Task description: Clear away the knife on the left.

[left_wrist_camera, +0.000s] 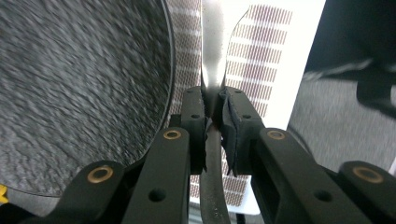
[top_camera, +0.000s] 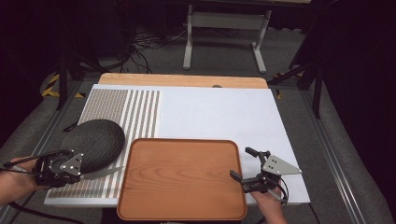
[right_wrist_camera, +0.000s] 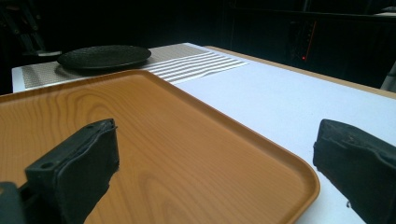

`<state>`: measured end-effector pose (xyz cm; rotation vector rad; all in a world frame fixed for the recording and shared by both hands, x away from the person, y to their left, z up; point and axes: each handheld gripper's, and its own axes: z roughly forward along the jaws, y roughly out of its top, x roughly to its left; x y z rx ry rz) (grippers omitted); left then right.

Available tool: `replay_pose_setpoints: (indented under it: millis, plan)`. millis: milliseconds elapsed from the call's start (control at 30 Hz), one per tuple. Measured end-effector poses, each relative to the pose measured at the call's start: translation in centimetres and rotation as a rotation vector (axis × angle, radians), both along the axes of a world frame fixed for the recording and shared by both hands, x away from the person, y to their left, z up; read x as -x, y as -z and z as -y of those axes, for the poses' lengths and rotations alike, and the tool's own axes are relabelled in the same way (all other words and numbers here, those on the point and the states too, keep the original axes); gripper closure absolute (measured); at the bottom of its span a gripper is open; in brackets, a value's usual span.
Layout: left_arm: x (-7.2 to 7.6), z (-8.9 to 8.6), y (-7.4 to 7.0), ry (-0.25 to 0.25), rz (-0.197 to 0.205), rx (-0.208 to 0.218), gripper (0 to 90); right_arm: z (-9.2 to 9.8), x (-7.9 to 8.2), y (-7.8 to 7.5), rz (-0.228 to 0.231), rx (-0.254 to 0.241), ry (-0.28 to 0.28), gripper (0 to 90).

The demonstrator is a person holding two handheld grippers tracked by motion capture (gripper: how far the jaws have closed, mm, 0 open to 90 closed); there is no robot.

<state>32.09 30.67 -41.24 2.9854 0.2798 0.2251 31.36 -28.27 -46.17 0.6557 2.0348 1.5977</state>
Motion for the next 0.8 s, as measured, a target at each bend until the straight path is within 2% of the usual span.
replay_pose_setpoints:
  millis: [133,167,200,267,300,333,367,467,500,567,700,733,800]
  plan:
    - [0.3,0.0,-0.9,-0.046,0.022,0.056,80.2,0.0,0.0,0.0,0.003,0.0,-0.002,1.0]
    - [0.4,0.0,-1.2,-0.085,0.02,0.09,80.2,0.0,0.0,-0.1,0.003,0.002,0.0,1.0]
    - [0.4,0.0,-1.2,-0.085,0.02,0.09,80.3,0.0,0.0,-0.1,0.005,0.01,0.003,1.0]
    - [0.5,-0.3,-1.5,-0.12,0.014,0.145,80.3,-0.1,0.0,-0.1,0.011,0.016,-0.001,1.0]
    - [0.5,-0.4,-1.6,-0.134,0.014,0.159,80.3,-0.1,0.0,-0.1,0.011,0.016,-0.001,1.0]
    - [0.5,-0.5,-1.8,-0.158,0.013,0.204,80.3,-0.1,0.0,-0.1,0.01,0.016,-0.001,1.0]
    - [0.5,-0.5,-1.8,-0.158,0.013,0.204,80.2,-0.1,0.0,-0.1,0.01,0.015,-0.001,1.0]
    - [0.6,-0.3,-2.1,-0.189,-0.003,0.263,80.3,-0.1,0.0,-0.1,0.01,0.014,0.0,1.0]
    - [0.6,-0.3,-2.1,-0.189,-0.003,0.263,80.3,-0.1,0.0,-0.1,0.01,0.014,0.0,1.0]
    - [0.7,-0.1,-2.5,-0.208,-0.005,0.302,80.3,-0.1,0.0,-0.1,0.011,0.014,0.0,1.0]
    - [0.8,0.4,-3.0,-0.225,-0.011,0.347,80.3,-0.1,0.0,-0.2,0.012,0.014,0.0,1.0]
    - [0.8,0.6,-3.1,-0.239,-0.018,0.364,80.2,-0.1,0.0,-0.2,0.012,0.013,-0.001,1.0]
    - [0.8,1.0,-3.3,-0.228,-0.04,0.398,80.2,0.0,0.0,-0.2,0.011,0.012,-0.003,1.0]
